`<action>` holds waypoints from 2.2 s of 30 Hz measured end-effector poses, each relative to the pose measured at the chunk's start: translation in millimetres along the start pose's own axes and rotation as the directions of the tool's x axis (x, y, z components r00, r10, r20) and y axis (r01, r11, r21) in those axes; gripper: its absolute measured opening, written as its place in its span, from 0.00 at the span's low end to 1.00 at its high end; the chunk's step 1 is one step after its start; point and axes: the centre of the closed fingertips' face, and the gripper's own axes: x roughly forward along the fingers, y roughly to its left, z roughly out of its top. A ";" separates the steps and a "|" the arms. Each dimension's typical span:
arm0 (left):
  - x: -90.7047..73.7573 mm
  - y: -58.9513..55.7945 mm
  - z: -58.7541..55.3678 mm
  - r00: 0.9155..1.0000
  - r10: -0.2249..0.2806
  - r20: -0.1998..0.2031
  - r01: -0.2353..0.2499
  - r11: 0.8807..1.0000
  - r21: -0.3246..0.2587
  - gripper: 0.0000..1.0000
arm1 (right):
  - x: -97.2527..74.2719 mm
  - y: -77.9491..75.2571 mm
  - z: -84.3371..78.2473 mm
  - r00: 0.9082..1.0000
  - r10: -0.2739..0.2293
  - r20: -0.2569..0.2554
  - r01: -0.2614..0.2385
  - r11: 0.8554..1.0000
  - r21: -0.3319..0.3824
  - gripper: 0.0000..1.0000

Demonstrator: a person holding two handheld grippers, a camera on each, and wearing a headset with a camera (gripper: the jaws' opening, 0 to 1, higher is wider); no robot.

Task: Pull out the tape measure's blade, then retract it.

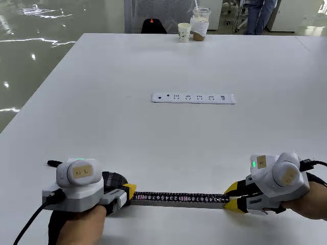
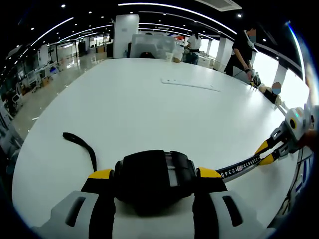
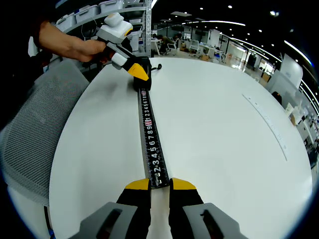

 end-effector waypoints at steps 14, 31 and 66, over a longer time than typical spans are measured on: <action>-0.4 0.0 0.3 1.000 -0.007 0.001 0.007 1.000 -0.005 0.57 | 1.3 1.1 2.8 1.000 0.005 0.002 -0.005 1.000 -0.004 0.09; -0.7 0.2 -0.4 1.000 -0.016 -0.001 0.016 1.000 -0.008 0.58 | 8.1 2.4 10.9 1.000 0.013 0.009 -0.013 1.000 -0.011 0.10; -1.6 0.4 -0.8 0.999 -0.032 -0.006 0.032 0.999 -0.014 0.58 | 20.7 9.0 31.5 0.999 0.031 0.026 -0.031 0.999 -0.017 0.10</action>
